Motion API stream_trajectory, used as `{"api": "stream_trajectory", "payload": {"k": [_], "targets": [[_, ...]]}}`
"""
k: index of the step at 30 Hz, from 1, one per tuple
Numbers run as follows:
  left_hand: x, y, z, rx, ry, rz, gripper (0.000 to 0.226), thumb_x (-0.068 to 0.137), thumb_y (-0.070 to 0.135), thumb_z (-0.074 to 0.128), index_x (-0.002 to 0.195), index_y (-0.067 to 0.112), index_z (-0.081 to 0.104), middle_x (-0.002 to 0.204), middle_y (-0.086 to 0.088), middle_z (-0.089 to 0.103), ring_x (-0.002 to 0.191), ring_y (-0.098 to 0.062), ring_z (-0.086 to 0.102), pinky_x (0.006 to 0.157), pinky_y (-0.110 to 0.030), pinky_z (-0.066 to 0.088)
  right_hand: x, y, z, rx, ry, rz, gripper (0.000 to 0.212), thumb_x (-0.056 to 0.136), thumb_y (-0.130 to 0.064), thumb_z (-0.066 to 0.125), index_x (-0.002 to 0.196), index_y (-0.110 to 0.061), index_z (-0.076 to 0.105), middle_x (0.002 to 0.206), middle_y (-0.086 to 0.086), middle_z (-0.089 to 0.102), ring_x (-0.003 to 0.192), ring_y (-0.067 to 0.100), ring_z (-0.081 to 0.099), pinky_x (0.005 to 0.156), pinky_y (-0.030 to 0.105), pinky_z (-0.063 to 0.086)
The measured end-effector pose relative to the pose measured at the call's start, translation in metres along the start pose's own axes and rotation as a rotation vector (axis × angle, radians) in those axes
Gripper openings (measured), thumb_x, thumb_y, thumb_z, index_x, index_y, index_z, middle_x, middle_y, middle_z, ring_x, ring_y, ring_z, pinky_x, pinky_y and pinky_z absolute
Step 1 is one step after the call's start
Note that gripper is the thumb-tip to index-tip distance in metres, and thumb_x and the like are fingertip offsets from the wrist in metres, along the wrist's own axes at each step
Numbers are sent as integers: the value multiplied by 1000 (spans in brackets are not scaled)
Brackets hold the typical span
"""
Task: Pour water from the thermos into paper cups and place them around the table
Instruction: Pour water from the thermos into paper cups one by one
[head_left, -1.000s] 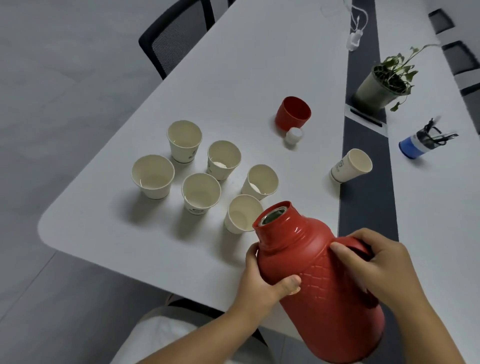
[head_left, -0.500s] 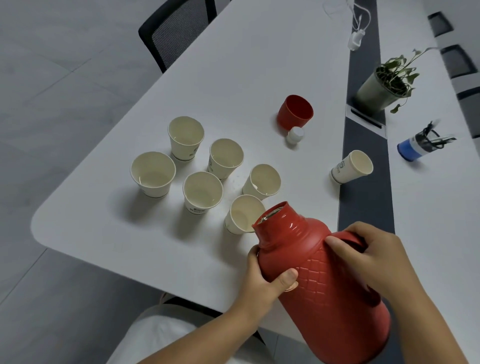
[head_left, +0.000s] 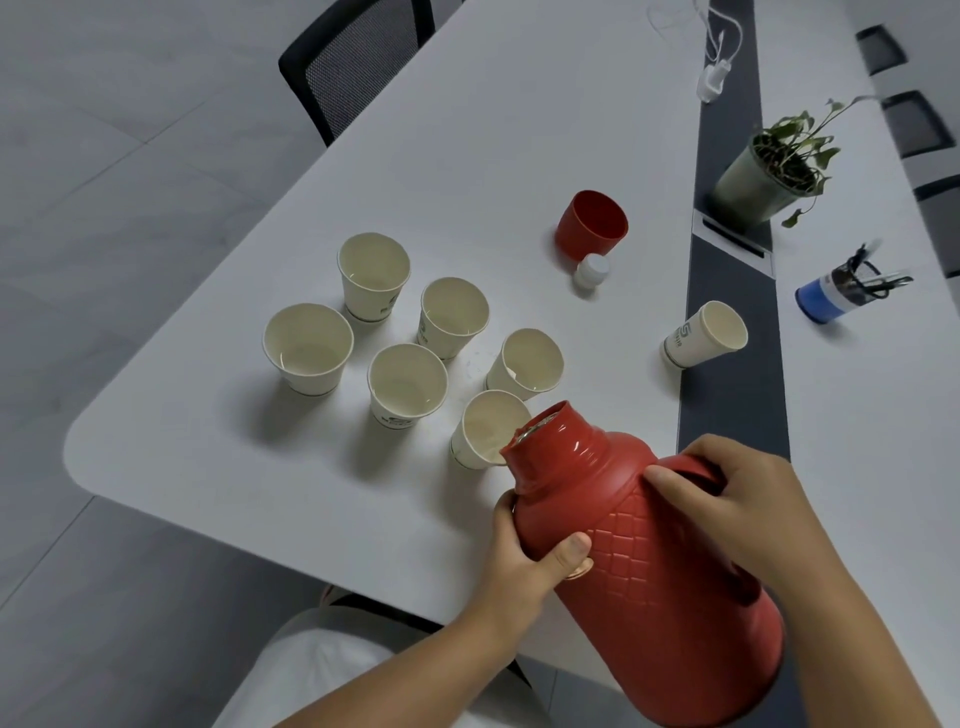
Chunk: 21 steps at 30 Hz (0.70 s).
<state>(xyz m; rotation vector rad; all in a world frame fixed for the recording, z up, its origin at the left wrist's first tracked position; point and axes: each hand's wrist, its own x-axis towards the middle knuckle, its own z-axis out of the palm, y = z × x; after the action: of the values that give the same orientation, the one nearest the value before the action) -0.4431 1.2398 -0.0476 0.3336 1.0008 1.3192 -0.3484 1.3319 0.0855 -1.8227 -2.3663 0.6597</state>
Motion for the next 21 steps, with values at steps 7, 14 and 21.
{"api": "stream_trajectory", "payload": {"k": [7,14,21], "targets": [[0,-2,1,-2,16,2,103,23,70,78,110,27,42,104,5,62,86,-1,66,72,-20,53,3,-1,0,-17,-11,-1,18,76,-28,67,64,-21,56,65,-3,60,64,9,55,55,21,40],[-1,0,3,-53,18,3,79,41,47,70,111,25,41,101,4,61,77,1,66,66,-15,51,4,-3,-1,-26,-20,-15,18,76,-28,67,64,-22,55,65,-4,59,64,8,54,55,20,40],[-1,1,5,-65,15,8,92,32,51,79,112,24,41,100,4,59,75,3,66,63,-13,51,6,-1,-1,-40,-17,-28,16,76,-29,66,71,-15,61,66,-3,60,65,9,55,57,21,40]]}}
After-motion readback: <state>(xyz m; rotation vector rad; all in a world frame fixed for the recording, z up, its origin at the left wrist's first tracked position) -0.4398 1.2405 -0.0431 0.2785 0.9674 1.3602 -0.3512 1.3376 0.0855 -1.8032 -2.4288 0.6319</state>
